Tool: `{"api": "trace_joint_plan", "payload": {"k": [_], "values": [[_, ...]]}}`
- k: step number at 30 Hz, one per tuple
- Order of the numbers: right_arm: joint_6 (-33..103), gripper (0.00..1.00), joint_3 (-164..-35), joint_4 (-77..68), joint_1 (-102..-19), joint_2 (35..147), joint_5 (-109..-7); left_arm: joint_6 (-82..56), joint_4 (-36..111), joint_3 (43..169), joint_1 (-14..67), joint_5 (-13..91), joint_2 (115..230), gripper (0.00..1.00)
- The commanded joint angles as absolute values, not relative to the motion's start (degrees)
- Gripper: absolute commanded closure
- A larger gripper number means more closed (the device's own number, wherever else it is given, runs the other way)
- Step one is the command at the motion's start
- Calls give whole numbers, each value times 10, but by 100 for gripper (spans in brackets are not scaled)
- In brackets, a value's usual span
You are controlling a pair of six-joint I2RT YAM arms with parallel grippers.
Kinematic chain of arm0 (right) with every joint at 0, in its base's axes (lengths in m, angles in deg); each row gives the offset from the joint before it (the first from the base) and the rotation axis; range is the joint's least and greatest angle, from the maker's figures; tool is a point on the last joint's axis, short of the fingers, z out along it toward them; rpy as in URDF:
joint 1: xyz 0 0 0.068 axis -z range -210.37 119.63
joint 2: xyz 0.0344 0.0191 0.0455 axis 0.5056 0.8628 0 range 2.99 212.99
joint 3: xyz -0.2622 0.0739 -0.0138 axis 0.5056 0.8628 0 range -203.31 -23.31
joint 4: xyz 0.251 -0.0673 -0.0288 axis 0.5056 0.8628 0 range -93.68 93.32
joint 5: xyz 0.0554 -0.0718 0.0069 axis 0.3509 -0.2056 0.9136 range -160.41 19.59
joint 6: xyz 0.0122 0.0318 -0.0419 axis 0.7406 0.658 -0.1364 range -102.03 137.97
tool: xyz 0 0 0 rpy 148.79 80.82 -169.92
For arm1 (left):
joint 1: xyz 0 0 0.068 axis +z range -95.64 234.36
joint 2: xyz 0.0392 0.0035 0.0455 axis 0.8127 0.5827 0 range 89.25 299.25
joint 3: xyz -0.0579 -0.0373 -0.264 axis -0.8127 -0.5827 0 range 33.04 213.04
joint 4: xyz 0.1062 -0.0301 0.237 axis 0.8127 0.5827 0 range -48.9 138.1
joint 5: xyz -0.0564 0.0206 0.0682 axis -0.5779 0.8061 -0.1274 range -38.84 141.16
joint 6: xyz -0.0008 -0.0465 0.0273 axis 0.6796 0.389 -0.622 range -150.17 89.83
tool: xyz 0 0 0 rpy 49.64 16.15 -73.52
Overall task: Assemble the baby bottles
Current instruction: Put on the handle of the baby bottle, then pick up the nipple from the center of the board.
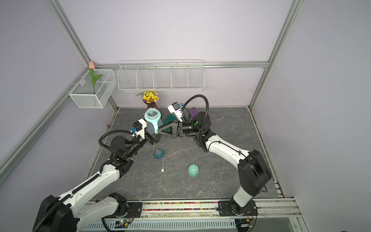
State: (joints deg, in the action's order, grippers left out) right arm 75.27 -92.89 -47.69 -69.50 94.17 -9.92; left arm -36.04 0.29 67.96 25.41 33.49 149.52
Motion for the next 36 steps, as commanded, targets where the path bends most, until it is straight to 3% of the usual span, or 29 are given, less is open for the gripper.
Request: {"api": "trace_joint_plan", "payload": {"k": [1,4,9,14,18,28,36], "values": [[430,39,-982,-57,-698,858,-177,-378,31,672,252,391,1468,100],[283,34,-1021,134,-711,833,-295,-380,53,652,257,440,1444,100],[238,30,-988,158,-725,830,-452,-348,133,647,293,503,1397,100],[169,23,-975,148,-773,910,-605,-328,211,646,314,591,1348,100],[183,12,-955,67,-782,981,-588,-310,261,649,317,664,1330,100],[191,0,-977,-7,-823,1124,-635,-299,272,624,320,687,1287,100],[199,3,-996,-40,-838,1193,-635,-299,271,616,320,694,1275,100]]}}
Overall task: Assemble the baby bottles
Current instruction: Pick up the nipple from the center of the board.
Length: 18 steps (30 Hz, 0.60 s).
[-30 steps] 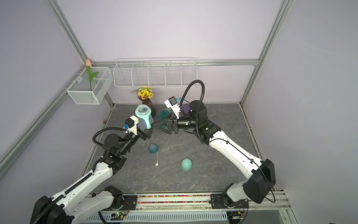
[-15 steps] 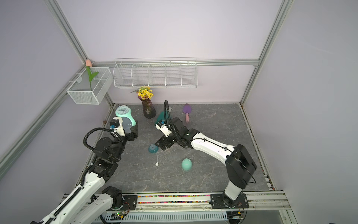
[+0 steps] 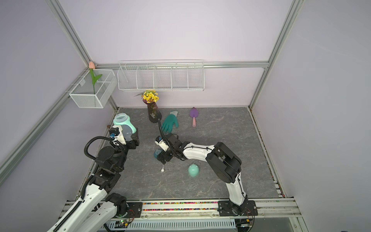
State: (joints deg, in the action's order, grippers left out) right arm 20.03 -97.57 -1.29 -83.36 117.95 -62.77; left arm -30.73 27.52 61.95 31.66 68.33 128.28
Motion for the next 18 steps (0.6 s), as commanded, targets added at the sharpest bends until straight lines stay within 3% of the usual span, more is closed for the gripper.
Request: {"api": "trace_joint_plan", "payload": {"k": [1,18], "values": [[199,3,-1002,-41,-840,1200,-636,-299,270,615,320,694,1275,100],[185,2,-1070,-12,-861,1285,-665,-301,269,617,320,682,1274,100]]}}
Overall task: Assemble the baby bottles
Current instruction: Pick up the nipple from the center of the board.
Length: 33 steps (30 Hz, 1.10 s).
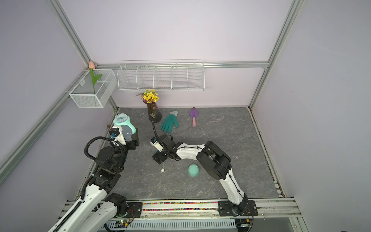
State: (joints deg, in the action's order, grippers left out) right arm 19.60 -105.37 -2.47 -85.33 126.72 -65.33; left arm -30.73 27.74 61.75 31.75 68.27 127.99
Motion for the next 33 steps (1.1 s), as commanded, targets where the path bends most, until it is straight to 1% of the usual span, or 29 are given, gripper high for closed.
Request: {"api": "trace_joint_plan", "payload": {"k": [1,6,23,30,33], "values": [[184,2,-1074,-8,-862,1290,-668,-300,270,617,320,681,1273,100],[183,0,-1081,-3,-865,1301,-683,-301,270,617,320,682,1268,100],[179,6,-1089,10,-864,1318,-691,-302,270,616,320,675,1264,100],[185,13,-1072,18,-865,1304,-693,-303,269,615,320,674,1264,100],[185,21,-1068,23,-865,1304,-701,-303,269,615,320,674,1265,100]]}}
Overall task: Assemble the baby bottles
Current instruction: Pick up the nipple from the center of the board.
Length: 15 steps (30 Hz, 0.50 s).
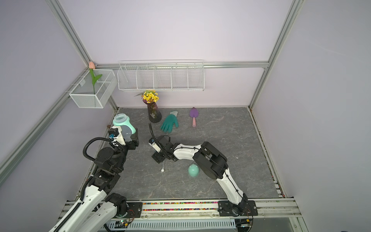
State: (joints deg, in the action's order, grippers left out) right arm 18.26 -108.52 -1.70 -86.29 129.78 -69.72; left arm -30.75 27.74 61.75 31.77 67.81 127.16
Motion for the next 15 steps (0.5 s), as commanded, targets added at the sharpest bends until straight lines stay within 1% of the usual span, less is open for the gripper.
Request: {"api": "trace_joint_plan", "payload": {"k": [1,5,9,11,15], "values": [[185,24,-1068,23,-865,1305,-703,-304,268,615,320,674,1266,100],[184,36,-1068,29,-865,1300,-704,-307,267,616,320,671,1268,100],[185,52,-1072,64,-859,1267,-701,-310,259,616,320,655,1274,100],[181,55,-1073,88,-854,1239,-699,-310,249,614,320,640,1276,100],[156,56,-1087,160,-842,1176,-695,-315,213,595,320,584,1276,100]]}}
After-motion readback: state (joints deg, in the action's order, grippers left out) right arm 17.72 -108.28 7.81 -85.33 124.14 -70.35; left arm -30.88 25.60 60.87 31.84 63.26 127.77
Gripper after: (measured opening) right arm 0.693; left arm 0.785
